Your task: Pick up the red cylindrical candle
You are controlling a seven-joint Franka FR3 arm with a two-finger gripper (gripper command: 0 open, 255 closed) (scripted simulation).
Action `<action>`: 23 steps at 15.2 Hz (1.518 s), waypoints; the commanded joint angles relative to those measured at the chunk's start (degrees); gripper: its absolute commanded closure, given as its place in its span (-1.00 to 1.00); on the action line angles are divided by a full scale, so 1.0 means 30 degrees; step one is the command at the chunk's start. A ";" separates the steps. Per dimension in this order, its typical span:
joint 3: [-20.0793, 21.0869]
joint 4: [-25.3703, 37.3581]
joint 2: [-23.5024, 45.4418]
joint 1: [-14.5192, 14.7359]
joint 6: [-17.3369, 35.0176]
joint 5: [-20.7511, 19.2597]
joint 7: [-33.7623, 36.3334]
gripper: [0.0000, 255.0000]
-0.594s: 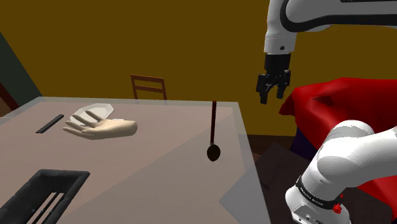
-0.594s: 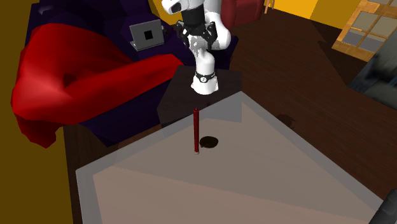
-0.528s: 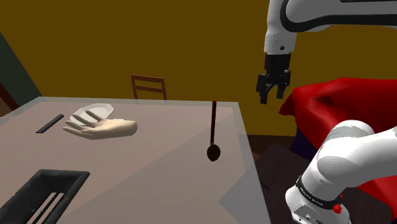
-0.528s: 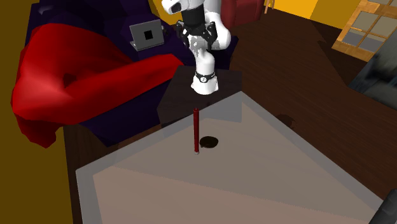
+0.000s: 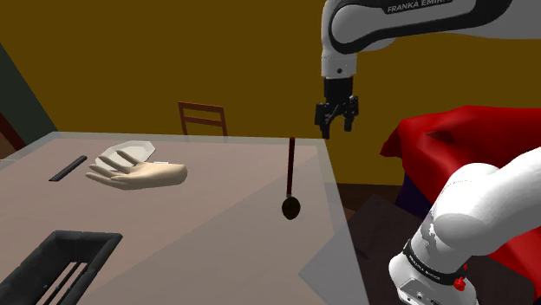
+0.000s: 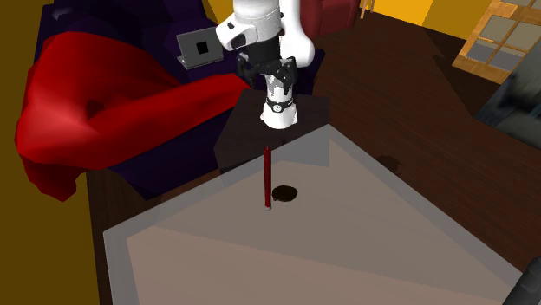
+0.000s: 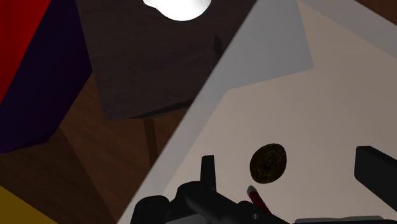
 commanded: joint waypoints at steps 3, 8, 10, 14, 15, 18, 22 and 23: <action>0.0245 0.1818 0.3214 0.0161 0.1039 -0.0124 0.0087 -1.00; 0.0557 0.4923 0.7339 0.0359 0.1617 -0.0353 0.0329 -1.00; 0.0661 0.6348 0.8990 0.0440 0.1663 -0.0480 0.0439 -1.00; 0.0732 0.7165 1.0410 0.0512 0.2120 -0.0592 0.0515 -1.00; 0.0733 0.6973 1.0465 0.0513 0.2367 -0.0591 0.0507 -1.00; 0.0736 0.6423 1.0655 0.0515 0.3107 -0.0588 0.0485 -1.00; 0.0724 0.6182 1.0792 0.0504 0.3484 -0.0593 0.0451 1.00; 0.0728 0.6190 1.0792 0.0508 0.3474 -0.0591 0.0459 1.00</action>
